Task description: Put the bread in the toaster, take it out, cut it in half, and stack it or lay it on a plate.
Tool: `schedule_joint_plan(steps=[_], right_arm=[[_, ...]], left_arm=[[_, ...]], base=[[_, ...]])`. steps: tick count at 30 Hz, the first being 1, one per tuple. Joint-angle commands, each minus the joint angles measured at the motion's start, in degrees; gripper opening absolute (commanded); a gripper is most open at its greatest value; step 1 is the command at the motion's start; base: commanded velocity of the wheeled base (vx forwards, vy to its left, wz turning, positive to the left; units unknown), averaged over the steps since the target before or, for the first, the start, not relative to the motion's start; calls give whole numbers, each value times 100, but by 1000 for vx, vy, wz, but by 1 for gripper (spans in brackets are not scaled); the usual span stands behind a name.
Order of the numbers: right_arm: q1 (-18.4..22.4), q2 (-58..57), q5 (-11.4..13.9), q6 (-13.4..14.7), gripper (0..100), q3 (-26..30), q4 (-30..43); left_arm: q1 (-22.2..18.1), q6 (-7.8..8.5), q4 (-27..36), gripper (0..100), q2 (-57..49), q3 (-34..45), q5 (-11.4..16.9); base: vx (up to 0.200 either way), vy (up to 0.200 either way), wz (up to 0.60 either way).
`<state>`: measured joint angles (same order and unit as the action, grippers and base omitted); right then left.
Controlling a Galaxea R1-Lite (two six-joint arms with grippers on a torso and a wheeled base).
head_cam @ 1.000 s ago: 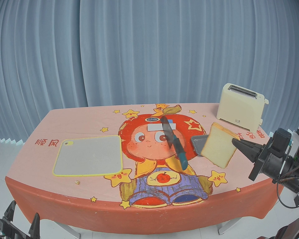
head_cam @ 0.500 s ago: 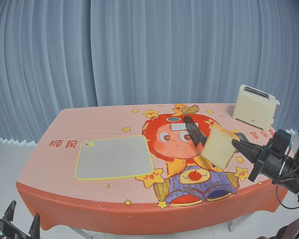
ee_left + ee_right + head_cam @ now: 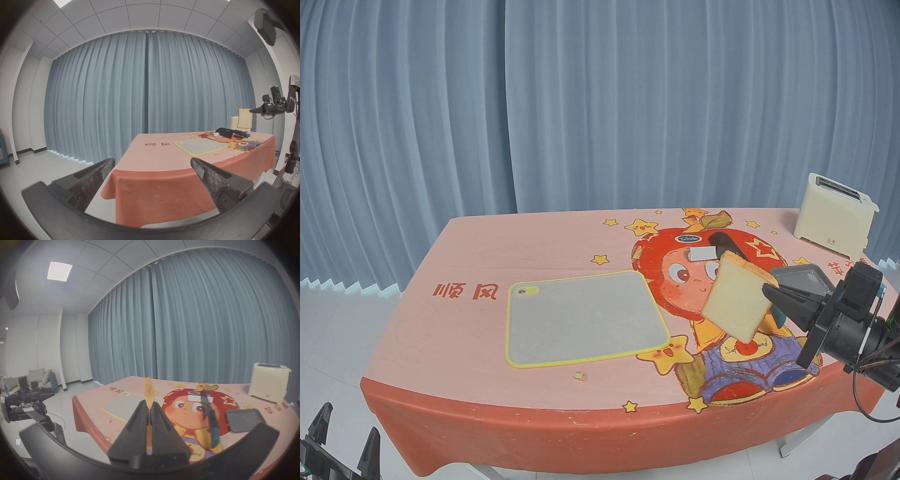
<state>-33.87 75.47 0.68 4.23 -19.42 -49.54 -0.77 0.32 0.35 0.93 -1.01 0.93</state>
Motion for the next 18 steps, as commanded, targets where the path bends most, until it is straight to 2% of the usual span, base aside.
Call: schedule_joint_plan(steps=[1, 3, 12, 14, 16, 18], right_arm=[[-50, 20, 2, 16, 0, 8, -12], [-59, 20, 2, 69, 0, 0, -3], [-76, 64, 28, 131, 0, 8, 24], [-155, 178, 46, 219, 0, 17, 24], [-243, 521, 11, 456, 0, -53, -29], [-252, 609, 2, 500, 0, -71, -64]], left_arm=[[-2, 3, 0, 100, -93, 101, 4], [-2, -23, 0, 100, -93, 101, -31], [-2, -5, 0, 100, -93, 101, -31], [-2, -14, 0, 100, -93, 101, -31], [-2, -14, 0, 100, -93, 101, -31], [-2, -14, 0, 100, -93, 101, -22]], base=[[0, 200, 0], [0, 200, 0], [0, 0, 0], [0, 0, 0], [0, 0, 0], [0, 0, 0]])
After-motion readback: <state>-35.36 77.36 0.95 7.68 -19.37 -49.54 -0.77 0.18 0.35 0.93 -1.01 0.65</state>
